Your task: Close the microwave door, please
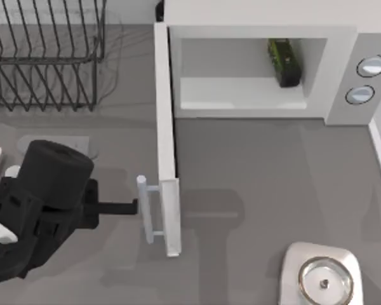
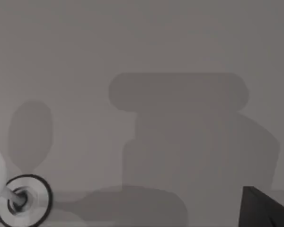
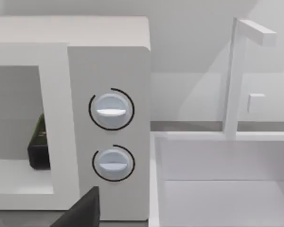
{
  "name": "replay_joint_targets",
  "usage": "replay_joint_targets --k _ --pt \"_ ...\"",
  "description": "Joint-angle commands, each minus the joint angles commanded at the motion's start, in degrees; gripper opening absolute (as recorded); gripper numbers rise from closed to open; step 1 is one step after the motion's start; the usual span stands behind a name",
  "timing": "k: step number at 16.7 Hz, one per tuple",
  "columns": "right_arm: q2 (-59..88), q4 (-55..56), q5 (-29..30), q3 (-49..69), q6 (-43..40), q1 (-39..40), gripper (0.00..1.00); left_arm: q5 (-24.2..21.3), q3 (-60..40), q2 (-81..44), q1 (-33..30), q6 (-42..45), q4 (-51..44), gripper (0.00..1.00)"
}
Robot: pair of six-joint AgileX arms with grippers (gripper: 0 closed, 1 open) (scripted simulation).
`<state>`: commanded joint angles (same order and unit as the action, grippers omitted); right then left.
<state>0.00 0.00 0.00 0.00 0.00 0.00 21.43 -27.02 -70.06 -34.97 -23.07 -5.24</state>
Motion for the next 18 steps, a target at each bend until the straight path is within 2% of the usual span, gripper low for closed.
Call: replay_joint_targets --k 3,8,15,18 --pt "0.0 0.0 0.0 0.0 0.0 0.0 1.00 0.7 1.3 -0.7 1.5 -0.6 0.6 0.00" --pt "0.0 0.0 0.0 0.0 0.0 0.0 1.00 1.3 0.3 -1.4 0.3 -1.5 0.1 0.00" --pt "0.0 0.0 0.0 0.0 0.0 0.0 1.00 10.3 -12.3 -16.5 -15.5 -15.4 -4.1 0.00" --pt "0.0 0.0 0.0 0.0 0.0 0.0 1.00 11.7 -14.2 -18.4 -17.4 -17.3 -4.7 0.00"
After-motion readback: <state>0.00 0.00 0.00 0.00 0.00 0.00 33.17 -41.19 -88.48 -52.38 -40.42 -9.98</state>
